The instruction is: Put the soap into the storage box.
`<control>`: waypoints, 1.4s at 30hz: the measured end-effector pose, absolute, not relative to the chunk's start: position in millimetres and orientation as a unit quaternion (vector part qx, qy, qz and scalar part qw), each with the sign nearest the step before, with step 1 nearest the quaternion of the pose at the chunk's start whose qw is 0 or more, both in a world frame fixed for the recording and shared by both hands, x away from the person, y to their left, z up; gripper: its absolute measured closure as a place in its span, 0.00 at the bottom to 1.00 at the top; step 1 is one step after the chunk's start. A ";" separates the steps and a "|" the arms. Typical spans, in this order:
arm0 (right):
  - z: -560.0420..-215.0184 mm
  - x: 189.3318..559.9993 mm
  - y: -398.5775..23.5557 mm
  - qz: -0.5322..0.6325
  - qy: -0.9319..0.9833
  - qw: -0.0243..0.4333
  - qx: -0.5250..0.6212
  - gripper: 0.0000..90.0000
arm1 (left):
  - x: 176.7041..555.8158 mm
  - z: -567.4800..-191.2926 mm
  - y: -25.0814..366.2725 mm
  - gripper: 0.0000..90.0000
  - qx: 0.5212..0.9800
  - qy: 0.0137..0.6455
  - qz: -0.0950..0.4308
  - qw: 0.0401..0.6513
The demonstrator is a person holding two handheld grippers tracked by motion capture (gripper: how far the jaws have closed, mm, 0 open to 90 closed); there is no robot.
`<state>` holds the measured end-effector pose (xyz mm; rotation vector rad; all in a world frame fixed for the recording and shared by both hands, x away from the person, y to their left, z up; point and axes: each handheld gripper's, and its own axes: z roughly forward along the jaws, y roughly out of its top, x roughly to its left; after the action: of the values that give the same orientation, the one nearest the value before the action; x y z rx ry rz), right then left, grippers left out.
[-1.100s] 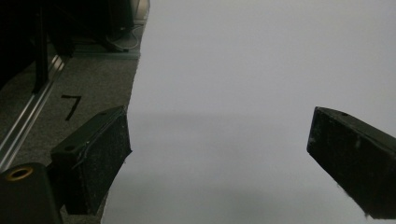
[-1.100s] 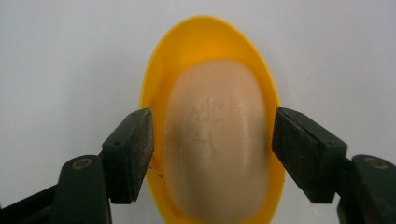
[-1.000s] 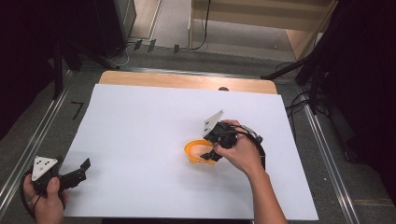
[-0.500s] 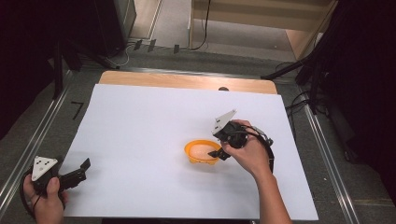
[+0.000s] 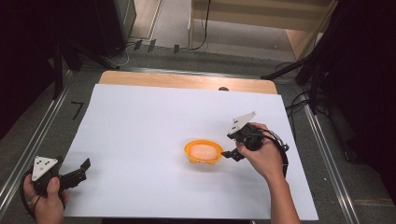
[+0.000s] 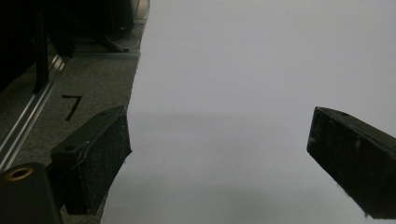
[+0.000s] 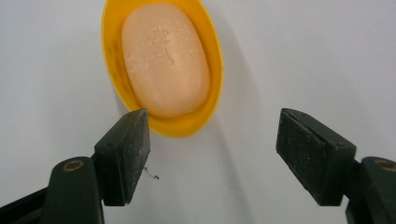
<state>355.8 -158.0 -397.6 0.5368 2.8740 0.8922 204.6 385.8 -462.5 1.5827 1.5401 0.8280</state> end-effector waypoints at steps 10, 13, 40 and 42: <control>-408.1 348.8 -184.0 0.292 0.933 0.045 0.207 0.28 | 204.4 -462.5 385.8 0.07 0.621 0.603 0.325 0.381; -411.9 346.5 -191.6 0.293 0.931 0.047 0.215 0.28 | 204.4 -462.5 385.9 0.07 0.620 0.603 0.325 0.382; -452.0 301.8 -274.8 0.334 0.886 0.080 0.311 0.17 | 204.0 -462.4 385.1 0.08 0.621 0.602 0.328 0.380; -454.7 298.6 -279.1 0.338 0.883 0.084 0.314 0.15 | 204.0 -462.5 385.0 0.08 0.621 0.601 0.328 0.380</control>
<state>298.6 -279.1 -454.7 0.9379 2.6356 1.0082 204.0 385.0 -462.5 1.5864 1.5357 0.8387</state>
